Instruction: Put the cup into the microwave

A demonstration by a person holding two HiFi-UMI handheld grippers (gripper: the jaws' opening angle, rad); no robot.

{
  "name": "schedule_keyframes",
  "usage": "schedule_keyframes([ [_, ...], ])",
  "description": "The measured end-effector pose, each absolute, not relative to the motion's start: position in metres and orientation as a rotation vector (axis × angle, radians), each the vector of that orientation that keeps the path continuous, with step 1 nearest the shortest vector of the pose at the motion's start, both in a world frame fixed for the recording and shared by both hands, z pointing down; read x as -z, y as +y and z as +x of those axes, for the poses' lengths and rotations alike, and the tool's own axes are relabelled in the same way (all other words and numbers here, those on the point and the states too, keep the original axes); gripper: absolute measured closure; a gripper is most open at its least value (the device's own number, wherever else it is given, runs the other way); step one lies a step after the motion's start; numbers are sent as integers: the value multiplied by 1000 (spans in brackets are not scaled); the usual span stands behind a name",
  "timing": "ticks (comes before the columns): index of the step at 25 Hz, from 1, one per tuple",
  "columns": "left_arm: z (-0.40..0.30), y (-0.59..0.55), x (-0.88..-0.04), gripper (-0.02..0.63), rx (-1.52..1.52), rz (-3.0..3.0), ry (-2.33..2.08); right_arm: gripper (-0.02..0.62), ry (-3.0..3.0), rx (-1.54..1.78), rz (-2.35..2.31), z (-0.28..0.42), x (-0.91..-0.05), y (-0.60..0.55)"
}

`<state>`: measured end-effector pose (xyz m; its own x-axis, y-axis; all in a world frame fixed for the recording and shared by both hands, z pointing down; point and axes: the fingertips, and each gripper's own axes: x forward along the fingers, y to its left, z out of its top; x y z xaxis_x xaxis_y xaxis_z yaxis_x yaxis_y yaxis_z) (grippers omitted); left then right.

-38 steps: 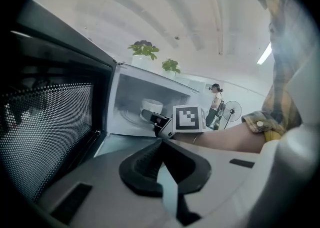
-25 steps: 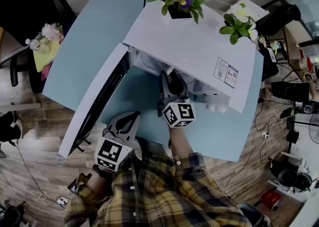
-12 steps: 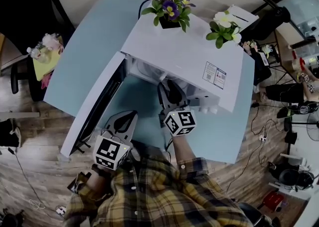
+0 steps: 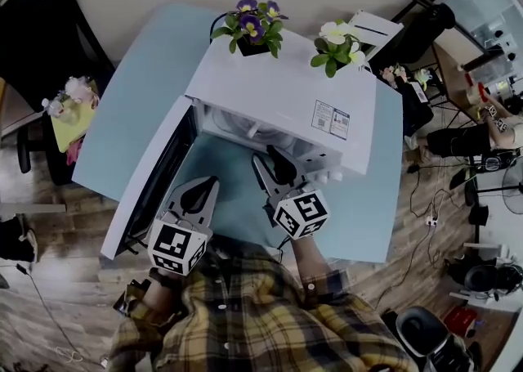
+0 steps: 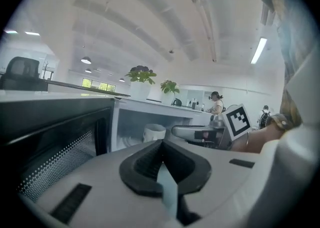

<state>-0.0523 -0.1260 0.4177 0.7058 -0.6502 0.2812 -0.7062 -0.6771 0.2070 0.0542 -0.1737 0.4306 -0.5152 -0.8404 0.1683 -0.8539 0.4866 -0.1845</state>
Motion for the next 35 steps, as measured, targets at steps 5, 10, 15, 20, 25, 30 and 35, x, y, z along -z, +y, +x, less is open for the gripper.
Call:
schedule_keyframes([
  [5, -44, -129, -406, 615, -233, 2648, -1060, 462, -2659, -321, 1539, 68, -401, -162],
  [10, -33, -133, -394, 615, -205, 2677, -1042, 462, -2661, -309, 1595, 89, -379, -150],
  [15, -21, -136, -382, 615, -175, 2705, -1026, 471, -2641, -264, 1624, 109, -364, -137],
  [20, -8, -132, -376, 615, -165, 2722, -998, 517, -2624, -233, 1654, 127, -356, -121],
  [25, 6, -126, -372, 615, -161, 2740, -977, 555, -2611, -215, 1653, 140, -355, -109],
  [30, 14, -119, -371, 615, -154, 2743, -978, 580, -2615, -200, 1623, 145, -356, -99],
  [35, 20, -112, -374, 615, -159, 2739, -990, 592, -2616, -217, 1635, 155, -359, -92],
])
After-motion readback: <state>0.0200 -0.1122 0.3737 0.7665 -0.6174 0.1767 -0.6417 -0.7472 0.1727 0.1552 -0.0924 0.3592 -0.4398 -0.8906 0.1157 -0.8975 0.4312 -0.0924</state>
